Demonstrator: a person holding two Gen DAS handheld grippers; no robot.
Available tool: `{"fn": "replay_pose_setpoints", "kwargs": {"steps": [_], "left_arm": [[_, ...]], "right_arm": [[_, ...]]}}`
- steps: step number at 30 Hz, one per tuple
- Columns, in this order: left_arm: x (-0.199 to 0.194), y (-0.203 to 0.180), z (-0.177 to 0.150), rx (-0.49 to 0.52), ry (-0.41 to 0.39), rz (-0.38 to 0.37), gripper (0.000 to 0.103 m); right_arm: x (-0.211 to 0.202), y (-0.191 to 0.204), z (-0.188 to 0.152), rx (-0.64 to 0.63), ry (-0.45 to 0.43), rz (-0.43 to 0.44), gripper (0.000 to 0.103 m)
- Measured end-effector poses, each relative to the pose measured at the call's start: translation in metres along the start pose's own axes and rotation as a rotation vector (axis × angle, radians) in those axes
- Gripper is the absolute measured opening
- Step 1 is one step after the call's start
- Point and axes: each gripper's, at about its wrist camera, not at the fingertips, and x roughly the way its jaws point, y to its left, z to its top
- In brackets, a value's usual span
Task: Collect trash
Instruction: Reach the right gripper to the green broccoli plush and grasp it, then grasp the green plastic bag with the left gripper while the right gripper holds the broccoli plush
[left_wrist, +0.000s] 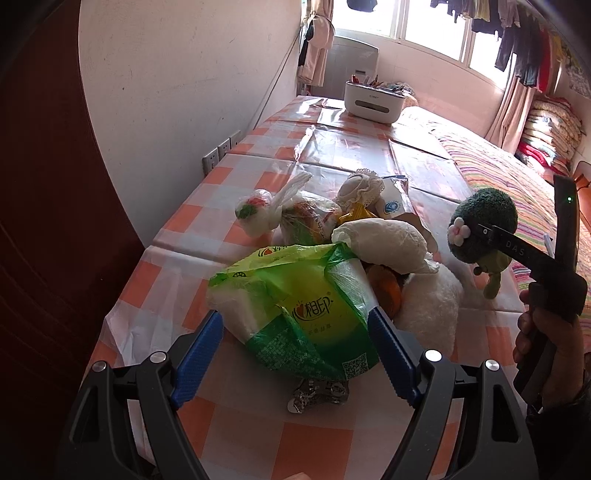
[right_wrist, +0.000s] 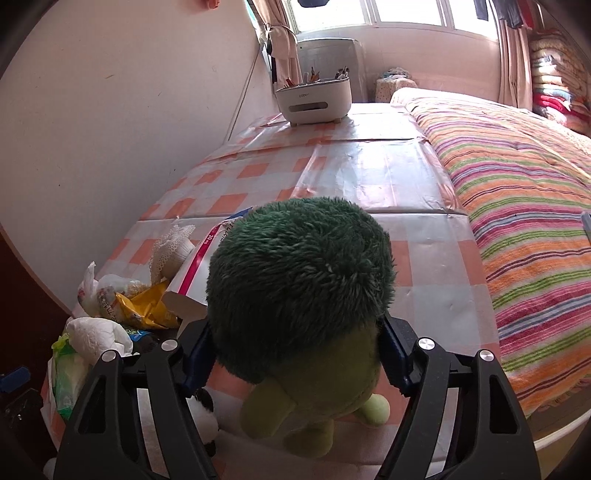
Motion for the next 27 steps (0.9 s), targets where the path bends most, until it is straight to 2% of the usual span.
{"fn": "replay_pose_setpoints", "kwargs": {"steps": [8,15,18,23,25,27], "left_arm": [[0.035,-0.001,0.011,-0.043,0.090,-0.071,0.078],[0.054,-0.011,0.016,-0.010,0.098,-0.045,0.078],[0.066,-0.013,0.015,0.011,0.132,-0.048,0.077],[0.068,-0.014,0.015,0.033,0.106,-0.034,0.057],[0.064,-0.016,0.016,0.051,0.074,0.008,0.040],[0.058,-0.019,0.016,0.074,0.037,0.043,0.030]], "right_arm": [[-0.036,0.017,-0.012,-0.024,-0.063,0.081,0.072],[-0.045,0.027,-0.019,-0.046,-0.068,0.110,0.073],[-0.052,0.028,-0.019,-0.045,-0.087,0.112,0.074],[-0.065,0.024,-0.019,-0.030,-0.126,0.102,0.075],[-0.069,0.022,-0.018,-0.026,-0.139,0.094,0.076],[-0.073,0.020,-0.018,-0.026,-0.155,0.086,0.076]]}}
